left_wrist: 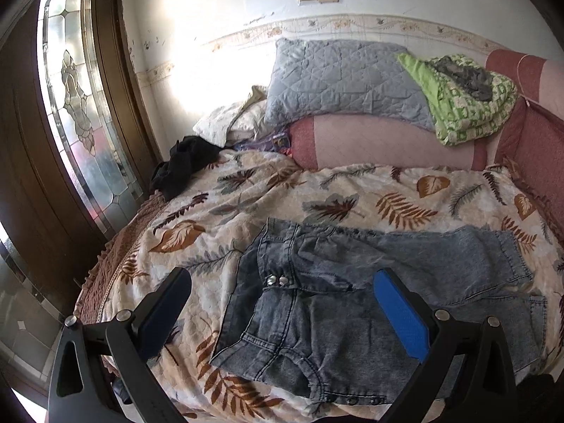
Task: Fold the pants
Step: 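Move both grippers over the blue jeans toward the waistband, then grasp the jeans waistband with the right gripper while the left gripper grasps the waistband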
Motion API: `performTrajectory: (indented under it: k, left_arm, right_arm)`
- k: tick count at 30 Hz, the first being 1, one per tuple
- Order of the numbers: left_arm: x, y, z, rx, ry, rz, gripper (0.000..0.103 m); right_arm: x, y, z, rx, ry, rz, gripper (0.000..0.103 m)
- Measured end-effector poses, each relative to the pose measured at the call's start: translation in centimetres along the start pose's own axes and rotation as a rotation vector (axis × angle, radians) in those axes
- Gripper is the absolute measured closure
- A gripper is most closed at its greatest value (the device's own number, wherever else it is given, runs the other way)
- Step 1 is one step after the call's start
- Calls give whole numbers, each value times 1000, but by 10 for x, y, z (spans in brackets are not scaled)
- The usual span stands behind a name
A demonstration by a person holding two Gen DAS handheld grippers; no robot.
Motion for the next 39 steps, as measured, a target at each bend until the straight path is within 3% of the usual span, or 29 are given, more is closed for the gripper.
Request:
performTrajectory:
  k: [6, 13, 20, 25, 28, 33, 39]
  left_arm:
    - [60, 47, -26, -40, 161, 58, 0]
    - [104, 80, -26, -38, 255, 116, 0]
    - [160, 112, 6, -49, 330, 128, 0]
    - [185, 132, 22, -138, 383, 133, 0]
    - [178, 122, 23, -128, 353, 101, 0]
    - [166, 82, 13, -71, 336, 11, 0]
    - [140, 24, 11, -24, 318, -117, 0]
  right_arm:
    - [64, -44, -16, 63, 190, -24, 0]
    - [151, -94, -21, 223, 370, -47, 0]
    - [215, -95, -7, 431, 426, -41, 0]
    - [237, -76, -5, 437, 429, -7, 0]
    - [231, -88, -9, 355, 429, -14, 0]
    - [209, -142, -42, 313, 524, 12, 1]
    - [212, -158, -91, 329, 683, 114, 33]
Point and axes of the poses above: each gripper's, at about its wrist camera, not at the fingertips, and x roughly the way its jaws point, y to its left, z to its top, the point moved 2 cm from there along x, roughly the way its jaws point, and after that the axes turned 14 degrees about -z, right-handed, at the moved point
